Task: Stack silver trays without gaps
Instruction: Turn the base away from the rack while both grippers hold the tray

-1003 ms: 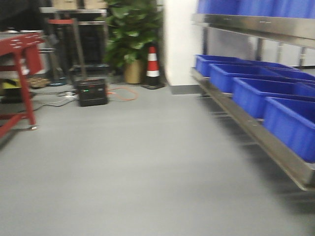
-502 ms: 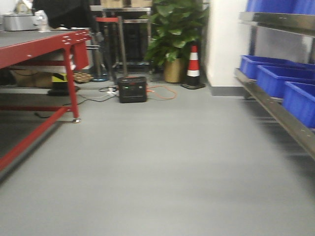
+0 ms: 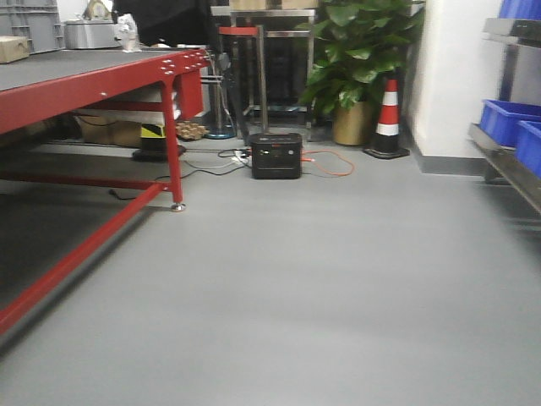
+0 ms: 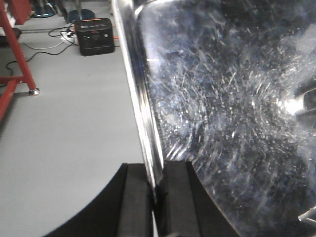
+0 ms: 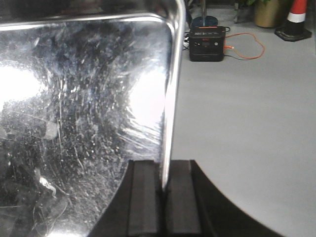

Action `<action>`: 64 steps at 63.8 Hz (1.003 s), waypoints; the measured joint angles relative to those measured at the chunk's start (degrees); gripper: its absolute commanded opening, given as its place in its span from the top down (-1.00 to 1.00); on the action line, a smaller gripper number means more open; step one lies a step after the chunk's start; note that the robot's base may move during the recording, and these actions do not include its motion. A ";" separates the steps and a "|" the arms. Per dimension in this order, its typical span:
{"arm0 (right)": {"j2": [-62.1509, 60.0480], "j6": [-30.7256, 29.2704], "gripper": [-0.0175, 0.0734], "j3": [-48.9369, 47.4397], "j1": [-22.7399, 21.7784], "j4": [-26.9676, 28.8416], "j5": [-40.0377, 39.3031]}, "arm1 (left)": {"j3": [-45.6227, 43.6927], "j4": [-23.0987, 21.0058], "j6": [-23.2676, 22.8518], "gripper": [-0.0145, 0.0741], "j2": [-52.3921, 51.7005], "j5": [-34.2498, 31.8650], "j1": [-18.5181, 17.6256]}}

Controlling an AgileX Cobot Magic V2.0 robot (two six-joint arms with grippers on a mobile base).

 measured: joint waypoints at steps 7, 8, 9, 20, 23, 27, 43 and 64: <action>0.00 0.00 0.79 0.00 0.00 0.00 0.00 | 0.00 0.00 0.00 0.68 0.00 0.00 0.00; 0.00 0.00 0.79 0.00 0.00 0.00 0.00 | 0.00 0.00 0.00 0.68 0.00 0.00 0.00; 0.00 0.00 0.79 0.00 0.00 0.00 0.00 | 0.00 0.00 0.00 0.68 0.00 0.00 0.00; 0.00 0.00 0.79 0.00 0.00 0.00 0.00 | 0.00 0.00 0.00 0.68 0.00 0.00 0.00; 0.00 0.00 0.79 0.00 0.00 0.00 0.00 | 0.00 0.00 0.00 0.68 0.00 0.00 0.00; 0.00 0.00 0.79 0.00 0.00 0.00 0.00 | 0.00 0.00 0.00 0.68 0.00 0.00 0.00; 0.00 0.00 0.79 0.00 0.00 0.00 0.13 | 0.00 0.00 0.00 0.68 0.00 0.12 0.00; 0.00 0.00 0.79 0.00 0.00 0.00 -0.06 | -0.02 0.00 0.00 0.68 -0.12 -0.12 0.00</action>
